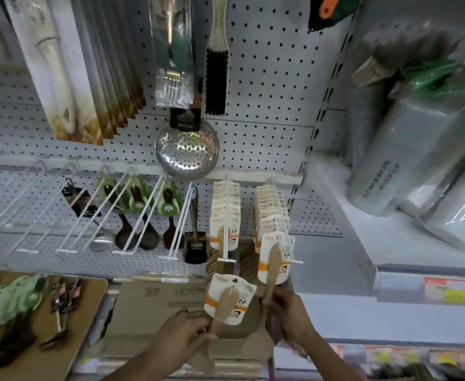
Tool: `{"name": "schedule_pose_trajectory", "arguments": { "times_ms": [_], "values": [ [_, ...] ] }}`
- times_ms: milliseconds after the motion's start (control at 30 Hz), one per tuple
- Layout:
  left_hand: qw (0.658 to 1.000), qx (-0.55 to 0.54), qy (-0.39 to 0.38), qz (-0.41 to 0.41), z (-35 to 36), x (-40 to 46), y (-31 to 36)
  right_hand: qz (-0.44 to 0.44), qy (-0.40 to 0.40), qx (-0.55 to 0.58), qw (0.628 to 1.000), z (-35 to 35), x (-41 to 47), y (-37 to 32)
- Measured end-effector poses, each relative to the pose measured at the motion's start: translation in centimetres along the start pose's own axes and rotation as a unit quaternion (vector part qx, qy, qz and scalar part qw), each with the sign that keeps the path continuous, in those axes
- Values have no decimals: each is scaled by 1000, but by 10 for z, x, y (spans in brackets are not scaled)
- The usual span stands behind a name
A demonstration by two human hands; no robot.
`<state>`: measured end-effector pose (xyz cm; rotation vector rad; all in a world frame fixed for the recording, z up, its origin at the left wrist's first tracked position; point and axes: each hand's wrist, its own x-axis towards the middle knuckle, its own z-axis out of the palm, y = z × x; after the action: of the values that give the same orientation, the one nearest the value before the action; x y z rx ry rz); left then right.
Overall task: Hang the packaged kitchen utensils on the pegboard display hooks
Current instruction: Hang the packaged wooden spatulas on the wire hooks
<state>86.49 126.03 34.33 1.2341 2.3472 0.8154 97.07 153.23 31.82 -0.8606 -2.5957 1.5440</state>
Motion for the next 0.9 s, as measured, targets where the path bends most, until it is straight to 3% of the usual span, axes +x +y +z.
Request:
{"name": "schedule_pose_trajectory", "arguments": {
  "times_ms": [100,233,433,900],
  "values": [
    [999,-3,30,-23,5,-2,2,-50,11,6,999,-6,12,-11],
    [997,-16,63,-51,8,-5,-1,-20,14,118,993,-5,40,-7],
    [994,-8,74,-77,6,-10,1,-19,-17,-20,999,-5,63,7],
    [993,-38,87,-69,6,-9,8,-36,14,-73,997,-10,59,15]
  ]
}}
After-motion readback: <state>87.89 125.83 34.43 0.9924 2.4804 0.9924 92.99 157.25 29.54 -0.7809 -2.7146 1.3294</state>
